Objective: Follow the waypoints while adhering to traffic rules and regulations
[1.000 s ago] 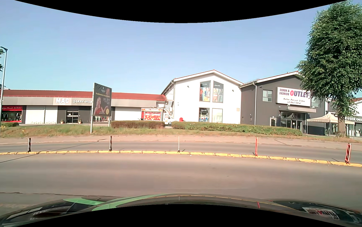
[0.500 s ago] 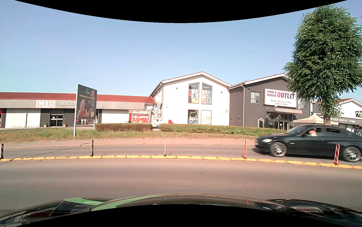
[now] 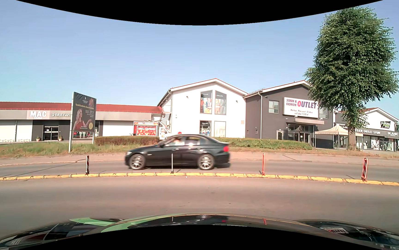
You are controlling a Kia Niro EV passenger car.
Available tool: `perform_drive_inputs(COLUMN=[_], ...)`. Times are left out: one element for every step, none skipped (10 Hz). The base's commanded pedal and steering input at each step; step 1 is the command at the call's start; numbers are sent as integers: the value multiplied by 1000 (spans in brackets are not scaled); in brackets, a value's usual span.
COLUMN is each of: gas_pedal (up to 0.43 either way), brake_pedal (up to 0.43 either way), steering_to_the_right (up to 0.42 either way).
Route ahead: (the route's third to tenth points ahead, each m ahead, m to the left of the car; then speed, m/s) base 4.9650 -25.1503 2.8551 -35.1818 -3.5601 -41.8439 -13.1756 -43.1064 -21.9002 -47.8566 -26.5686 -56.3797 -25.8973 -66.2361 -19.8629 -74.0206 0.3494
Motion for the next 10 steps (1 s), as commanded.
perform_drive_inputs(gas_pedal=[0, 0, 0, 0, 0, 0, 0, 0, 0, 0], brake_pedal=[213, 195, 183, 171, 171, 171, 171, 171, 159, 67], steering_to_the_right=[582, 594, 609, 623, 636, 649, 657, 661, 663, 665])
